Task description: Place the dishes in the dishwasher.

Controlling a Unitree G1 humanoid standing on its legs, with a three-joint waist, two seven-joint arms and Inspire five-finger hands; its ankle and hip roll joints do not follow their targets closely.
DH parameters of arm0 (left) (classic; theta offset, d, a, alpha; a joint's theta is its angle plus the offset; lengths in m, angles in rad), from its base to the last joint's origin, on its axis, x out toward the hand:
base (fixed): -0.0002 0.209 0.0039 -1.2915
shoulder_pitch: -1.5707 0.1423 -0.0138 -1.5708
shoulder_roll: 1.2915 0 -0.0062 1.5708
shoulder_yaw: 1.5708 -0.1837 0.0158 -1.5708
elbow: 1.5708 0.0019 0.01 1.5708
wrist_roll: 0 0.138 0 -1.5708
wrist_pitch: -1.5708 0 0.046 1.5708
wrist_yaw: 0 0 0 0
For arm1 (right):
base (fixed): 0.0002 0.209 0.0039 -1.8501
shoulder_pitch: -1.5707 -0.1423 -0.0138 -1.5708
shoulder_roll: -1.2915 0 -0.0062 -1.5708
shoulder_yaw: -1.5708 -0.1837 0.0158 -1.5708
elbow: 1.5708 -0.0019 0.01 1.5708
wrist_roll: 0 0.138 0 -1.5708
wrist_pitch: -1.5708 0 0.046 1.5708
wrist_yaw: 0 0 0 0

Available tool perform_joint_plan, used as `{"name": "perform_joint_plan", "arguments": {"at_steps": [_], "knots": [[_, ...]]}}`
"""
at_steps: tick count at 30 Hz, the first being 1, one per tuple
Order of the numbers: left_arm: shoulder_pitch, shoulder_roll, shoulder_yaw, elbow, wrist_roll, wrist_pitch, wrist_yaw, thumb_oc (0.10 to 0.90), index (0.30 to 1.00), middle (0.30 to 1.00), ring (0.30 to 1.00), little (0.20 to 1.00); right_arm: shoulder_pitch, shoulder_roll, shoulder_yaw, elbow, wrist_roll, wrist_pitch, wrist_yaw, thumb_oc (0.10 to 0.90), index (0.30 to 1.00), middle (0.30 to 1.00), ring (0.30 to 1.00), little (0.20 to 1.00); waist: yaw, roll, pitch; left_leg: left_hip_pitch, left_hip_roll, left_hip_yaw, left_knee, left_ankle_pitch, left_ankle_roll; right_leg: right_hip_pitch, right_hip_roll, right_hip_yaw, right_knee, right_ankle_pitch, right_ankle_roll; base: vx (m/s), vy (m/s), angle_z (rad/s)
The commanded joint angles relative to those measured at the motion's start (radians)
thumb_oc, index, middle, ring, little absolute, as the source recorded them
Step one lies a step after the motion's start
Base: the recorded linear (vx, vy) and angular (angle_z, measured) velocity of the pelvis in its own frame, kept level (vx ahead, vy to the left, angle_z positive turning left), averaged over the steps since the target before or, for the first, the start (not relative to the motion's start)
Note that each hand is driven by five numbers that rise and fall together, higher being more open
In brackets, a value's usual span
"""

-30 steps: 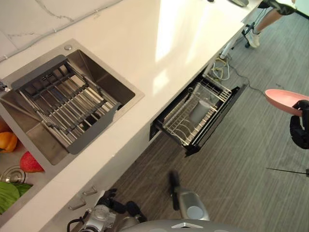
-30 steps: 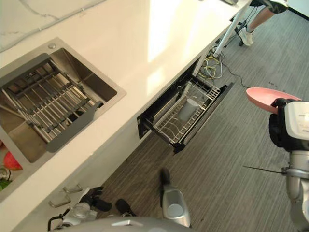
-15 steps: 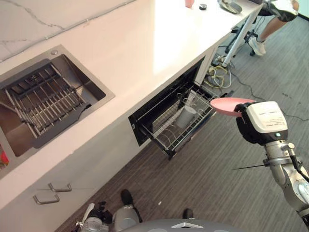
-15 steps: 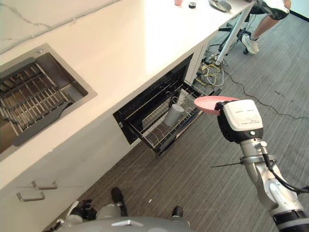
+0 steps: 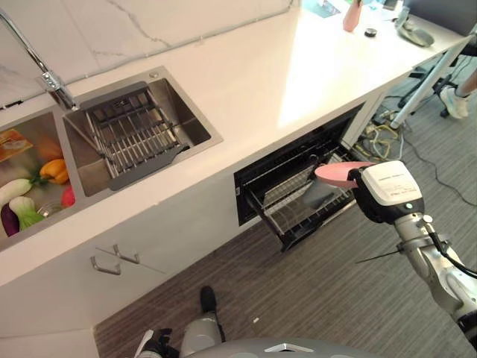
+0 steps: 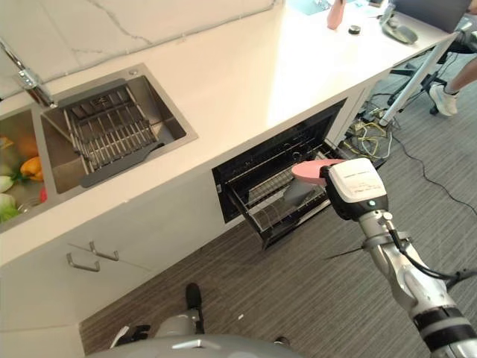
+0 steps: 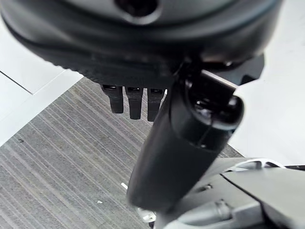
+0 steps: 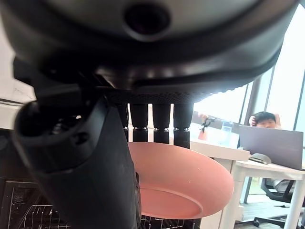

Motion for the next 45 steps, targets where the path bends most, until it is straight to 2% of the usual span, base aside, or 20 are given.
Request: {"name": "perform_joint_plan", "arguments": {"at_steps": [1,6,12,17,21,25,31,32,35,38,44,45], "knots": [[-0.039,0.012,-0.047,0.049,0.018,-0.014,0.020,0.800,0.900,0.900,0.900,0.900,-0.151,-0.080,0.002,0.022,0.008,0.050,-0.074,0.400,0.300,0.300,0.300,0.300,0.017,0.007,-0.005,0.000,0.027,0.010,0.063,-0.160,-0.052,-0.042,0.016,0.105,0.024,-0.040,0.002,-0.05,-0.016,0.12],[-0.043,0.026,-0.067,0.031,-0.008,-0.025,0.029,0.800,0.900,0.900,0.900,0.900,-0.280,-0.075,0.117,0.194,0.009,0.082,-0.089,0.400,0.300,0.300,0.300,0.300,0.039,0.020,0.024,-0.047,0.026,0.003,0.073,-0.154,-0.053,-0.076,0.008,0.086,0.022,-0.027,0.006,-0.05,0.003,0.14],[-0.074,0.033,-0.090,0.008,-0.078,-0.044,0.066,0.800,0.900,0.900,0.900,0.900,-0.535,0.001,0.286,0.440,0.045,0.151,-0.172,0.400,0.300,0.300,0.300,0.300,0.079,0.051,0.088,-0.123,0.015,0.003,0.083,-0.126,-0.060,-0.161,-0.004,0.098,0.016,0.001,0.007,-0.08,0.036,-0.04],[-0.082,0.038,-0.108,-0.015,-0.107,-0.057,0.087,0.800,0.900,0.900,0.900,0.900,-0.615,0.047,0.377,0.538,-0.024,0.195,-0.193,0.400,0.300,0.300,0.300,0.300,0.102,0.071,0.123,-0.168,0.009,-0.015,0.069,-0.102,-0.068,-0.200,-0.005,0.095,0.011,0.005,0.005,-0.01,0.022,0.10],[-0.100,0.034,-0.125,-0.019,-0.123,-0.054,0.091,0.800,0.900,0.900,0.900,0.900,-0.657,0.080,0.438,0.516,-0.045,0.203,-0.200,0.400,0.300,0.300,0.300,0.300,0.110,0.067,0.134,-0.187,0.000,-0.025,0.054,-0.094,-0.069,-0.213,-0.005,0.093,0.011,0.006,0.005,0.00,0.038,0.21],[-0.113,0.040,-0.132,-0.032,-0.117,-0.056,0.091,0.800,0.900,0.900,0.900,0.900,-0.685,0.104,0.519,0.463,-0.099,0.178,-0.180,0.400,0.300,0.300,0.300,0.300,0.119,0.060,0.133,-0.188,-0.007,-0.035,0.039,-0.090,-0.069,-0.207,-0.011,0.083,0.011,0.006,0.006,0.00,0.005,0.02],[-0.134,0.043,-0.142,-0.064,-0.123,-0.059,0.093,0.800,0.900,0.900,0.900,0.900,-0.659,0.136,0.520,0.508,-0.100,0.195,-0.177,0.413,0.319,0.319,0.319,0.319,0.118,0.057,0.133,-0.194,-0.025,-0.056,0.035,-0.091,-0.062,-0.198,-0.020,0.072,0.033,0.000,0.002,0.01,0.001,0.15],[-0.139,0.039,-0.140,-0.069,-0.125,-0.060,0.096,0.800,0.900,0.900,0.900,0.900,-0.623,0.155,0.479,0.553,-0.085,0.226,-0.180,0.800,0.900,0.900,0.900,0.900,0.115,0.059,0.134,-0.192,-0.029,-0.060,0.030,-0.093,-0.057,-0.201,-0.024,0.068,0.043,-0.002,0.001,-0.01,0.020,0.21],[-0.148,0.036,-0.130,-0.070,-0.127,-0.065,0.110,0.800,0.900,0.900,0.900,0.900,-0.561,0.192,0.391,0.648,-0.043,0.270,-0.206,0.800,0.900,0.900,0.900,0.900,0.107,0.058,0.142,-0.189,-0.032,-0.065,0.023,-0.090,-0.055,-0.205,-0.025,0.061,0.039,0.004,0.004,-0.03,0.008,0.20],[-0.149,0.042,-0.126,-0.065,-0.120,-0.062,0.111,0.800,0.900,0.900,0.900,0.900,-0.536,0.189,0.356,0.662,-0.013,0.272,-0.213,0.800,0.900,0.900,0.900,0.900,0.099,0.052,0.145,-0.187,-0.031,-0.065,0.019,-0.087,-0.056,-0.206,-0.021,0.062,0.037,0.003,0.005,-0.02,-0.005,0.06],[-0.149,0.043,-0.127,-0.065,-0.120,-0.062,0.111,0.800,0.900,0.900,0.900,0.900,-0.534,0.188,0.354,0.661,-0.013,0.272,-0.213,0.800,0.900,0.900,0.900,0.900,0.101,0.051,0.145,-0.187,-0.031,-0.065,0.018,-0.087,-0.056,-0.206,-0.021,0.062,0.038,0.003,0.005,0.00,-0.006,-0.01],[-0.132,0.048,-0.087,-0.045,-0.107,-0.044,0.100,0.800,0.900,0.900,0.900,0.900,-0.417,0.135,0.246,0.525,0.094,0.207,-0.178,0.800,0.900,0.900,0.900,0.900,0.068,0.029,0.131,-0.163,-0.019,-0.061,0.018,-0.094,-0.054,-0.192,-0.014,0.071,0.043,-0.013,0.000,-0.01,-0.039,0.03]]}}
